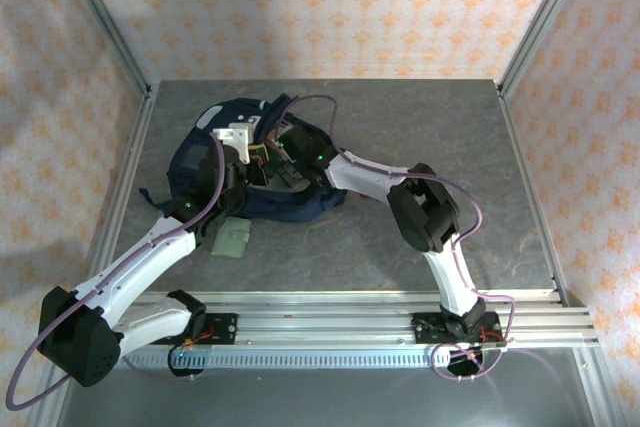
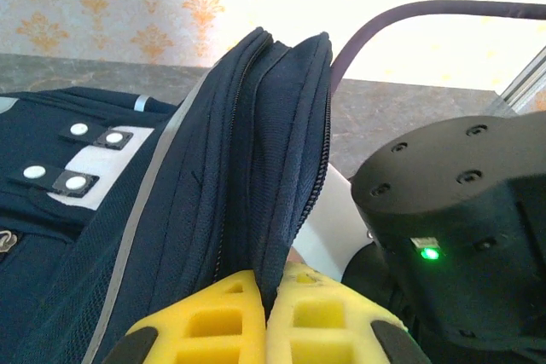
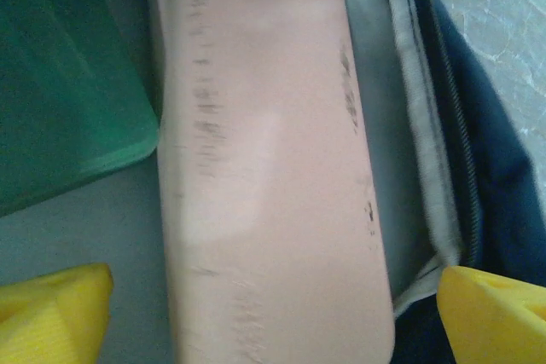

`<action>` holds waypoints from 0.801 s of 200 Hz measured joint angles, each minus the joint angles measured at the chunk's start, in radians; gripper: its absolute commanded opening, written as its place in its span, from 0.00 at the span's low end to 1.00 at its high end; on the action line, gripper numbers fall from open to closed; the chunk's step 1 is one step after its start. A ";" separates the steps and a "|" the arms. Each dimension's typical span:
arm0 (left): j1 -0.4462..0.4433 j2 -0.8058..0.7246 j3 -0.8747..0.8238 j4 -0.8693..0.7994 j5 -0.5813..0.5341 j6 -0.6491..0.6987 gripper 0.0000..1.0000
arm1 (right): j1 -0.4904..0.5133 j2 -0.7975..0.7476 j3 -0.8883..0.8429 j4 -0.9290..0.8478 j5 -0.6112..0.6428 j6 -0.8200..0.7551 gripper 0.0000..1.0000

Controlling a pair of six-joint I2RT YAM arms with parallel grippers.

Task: Pack books, pencil case, and school supplies into a backpack

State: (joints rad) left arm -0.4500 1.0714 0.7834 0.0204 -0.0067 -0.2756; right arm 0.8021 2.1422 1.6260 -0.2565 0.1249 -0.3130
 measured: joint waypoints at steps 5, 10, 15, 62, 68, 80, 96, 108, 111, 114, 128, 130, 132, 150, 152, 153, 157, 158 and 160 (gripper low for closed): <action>0.000 0.000 -0.002 0.001 0.001 -0.002 0.00 | 0.000 -0.015 -0.027 0.013 -0.001 0.008 0.97; 0.000 0.000 -0.004 0.002 0.003 -0.004 0.00 | -0.001 -0.032 -0.054 0.021 -0.002 0.016 0.97; 0.000 0.000 -0.007 0.007 0.003 -0.005 0.00 | -0.002 -0.051 -0.079 0.024 -0.002 0.025 0.97; -0.002 0.000 -0.016 0.022 0.007 -0.011 0.00 | -0.071 -0.289 -0.315 0.130 -0.083 0.182 0.88; -0.002 0.000 -0.019 0.025 0.008 -0.011 0.00 | -0.093 -0.315 -0.335 0.145 -0.102 0.212 0.86; -0.006 0.001 -0.023 0.030 0.011 -0.012 0.00 | -0.148 -0.341 -0.352 0.170 -0.146 0.281 0.83; -0.009 0.006 -0.023 0.038 0.011 -0.012 0.00 | -0.229 -0.332 -0.351 0.210 -0.209 0.362 0.80; -0.011 0.011 -0.023 0.043 0.011 -0.012 0.00 | -0.275 -0.300 -0.336 0.217 -0.249 0.411 0.78; -0.012 0.012 -0.023 0.045 0.011 -0.012 0.00 | -0.284 -0.286 -0.327 0.214 -0.262 0.418 0.77; -0.013 0.014 -0.023 0.046 0.011 -0.011 0.00 | -0.291 -0.273 -0.317 0.213 -0.270 0.430 0.77; -0.019 0.023 -0.023 0.050 0.011 -0.011 0.00 | -0.305 -0.190 -0.250 0.211 -0.327 0.460 0.77; -0.020 0.023 -0.023 0.050 0.011 -0.011 0.00 | -0.305 -0.177 -0.240 0.209 -0.335 0.461 0.77; -0.020 0.024 -0.023 0.052 0.011 -0.011 0.00 | -0.305 -0.166 -0.230 0.208 -0.341 0.464 0.77; -0.025 0.035 -0.023 0.056 0.011 -0.011 0.00 | -0.294 -0.073 -0.152 0.200 -0.408 0.483 0.71; -0.026 0.035 -0.023 0.056 0.011 -0.011 0.00 | -0.293 -0.067 -0.146 0.199 -0.413 0.486 0.70; -0.026 0.036 -0.023 0.056 0.011 -0.011 0.00 | -0.292 -0.061 -0.141 0.198 -0.416 0.488 0.68; -0.026 0.038 -0.023 0.058 0.011 -0.011 0.00 | -0.291 -0.045 -0.126 0.194 -0.429 0.489 0.66; -0.026 0.038 -0.023 0.058 0.011 -0.011 0.00 | -0.291 -0.042 -0.123 0.193 -0.432 0.491 0.64; -0.027 0.039 -0.023 0.059 0.011 -0.011 0.00 | -0.289 -0.034 -0.115 0.192 -0.437 0.495 0.61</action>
State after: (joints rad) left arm -0.4767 1.1103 0.7601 0.0795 0.0040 -0.2867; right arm 0.5129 2.1078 1.5112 -0.0650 -0.3119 0.1822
